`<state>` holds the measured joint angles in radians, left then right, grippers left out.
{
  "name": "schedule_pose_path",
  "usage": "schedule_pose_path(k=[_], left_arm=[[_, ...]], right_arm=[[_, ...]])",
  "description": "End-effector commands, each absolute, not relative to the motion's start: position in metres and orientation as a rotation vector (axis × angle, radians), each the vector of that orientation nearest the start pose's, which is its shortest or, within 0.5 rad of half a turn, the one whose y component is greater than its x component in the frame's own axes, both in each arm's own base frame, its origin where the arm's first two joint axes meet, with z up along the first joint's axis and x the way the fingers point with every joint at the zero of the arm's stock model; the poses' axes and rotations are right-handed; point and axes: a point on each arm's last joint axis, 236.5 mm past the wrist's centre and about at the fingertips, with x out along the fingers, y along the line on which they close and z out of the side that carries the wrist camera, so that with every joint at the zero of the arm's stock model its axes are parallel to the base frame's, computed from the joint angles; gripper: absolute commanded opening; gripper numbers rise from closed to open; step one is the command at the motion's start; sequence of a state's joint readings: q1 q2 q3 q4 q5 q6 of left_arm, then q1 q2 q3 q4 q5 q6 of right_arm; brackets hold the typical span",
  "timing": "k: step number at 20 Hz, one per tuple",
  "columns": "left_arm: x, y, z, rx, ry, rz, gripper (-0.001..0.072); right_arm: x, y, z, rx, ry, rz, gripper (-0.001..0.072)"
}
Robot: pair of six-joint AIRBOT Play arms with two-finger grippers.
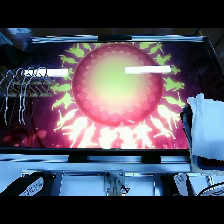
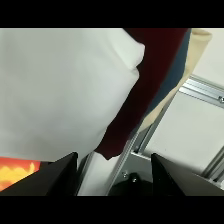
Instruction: Fold the shirts.
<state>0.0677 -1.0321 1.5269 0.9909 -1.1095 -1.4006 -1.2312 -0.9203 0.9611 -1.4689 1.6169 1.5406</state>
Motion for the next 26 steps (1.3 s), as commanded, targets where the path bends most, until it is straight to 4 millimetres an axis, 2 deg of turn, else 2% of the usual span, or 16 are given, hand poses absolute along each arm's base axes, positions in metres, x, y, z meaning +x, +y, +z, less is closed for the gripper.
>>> schedule_pose_path(k=[1, 3, 5, 9, 11, 14, 16, 19, 22, 26], left_arm=[[0.398, -0.089, 0.299, -0.265, 0.546, -0.404, 0.0028], [0.398, -0.089, 0.299, -0.265, 0.546, -0.405, 0.0028], [0.399, -0.089, 0.299, -0.265, 0.546, -0.404, 0.0028], [0.399, -0.089, 0.299, -0.265, 0.546, -0.404, 0.0028], [0.399, -0.089, 0.299, -0.265, 0.546, -0.404, 0.0028], [0.399, -0.089, 0.299, -0.265, 0.546, -0.404, 0.0028], [0.399, -0.089, 0.299, -0.265, 0.546, -0.404, 0.0028], [0.399, -0.089, 0.299, -0.266, 0.546, -0.404, 0.0028], [0.399, -0.089, 0.299, -0.266, 0.546, -0.404, 0.0028], [0.399, -0.089, 0.299, -0.266, 0.546, -0.404, 0.0028]], right_arm=[[0.095, -0.221, 0.035, 0.924, 1.249, -0.918, 0.0556], [0.1, -0.236, 0.037, 0.897, 1.185, -0.952, 0.0556], [0.102, -0.24, 0.037, 0.907, 1.16, -0.97, 0.0556], [0.104, -0.225, 0.018, 0.953, 1.195, -0.926, 0.0556], [0.118, -0.215, 0.006, 1.006, 1.166, -0.869, 0.0556], [0.126, -0.219, 0.003, 1.011, 1.125, -0.862, 0.0546], [0.123, -0.222, 0.003, 0.993, 1.128, -0.88, 0.0303], [0.108, -0.227, 0.001, 0.95, 1.175, -0.921, 0.0055], [0.087, -0.235, 0.008, 0.875, 1.24, -0.978, 0.0052], [0.093, -0.259, 0.035, 0.806, 1.157, -1.015, 0.0052]])
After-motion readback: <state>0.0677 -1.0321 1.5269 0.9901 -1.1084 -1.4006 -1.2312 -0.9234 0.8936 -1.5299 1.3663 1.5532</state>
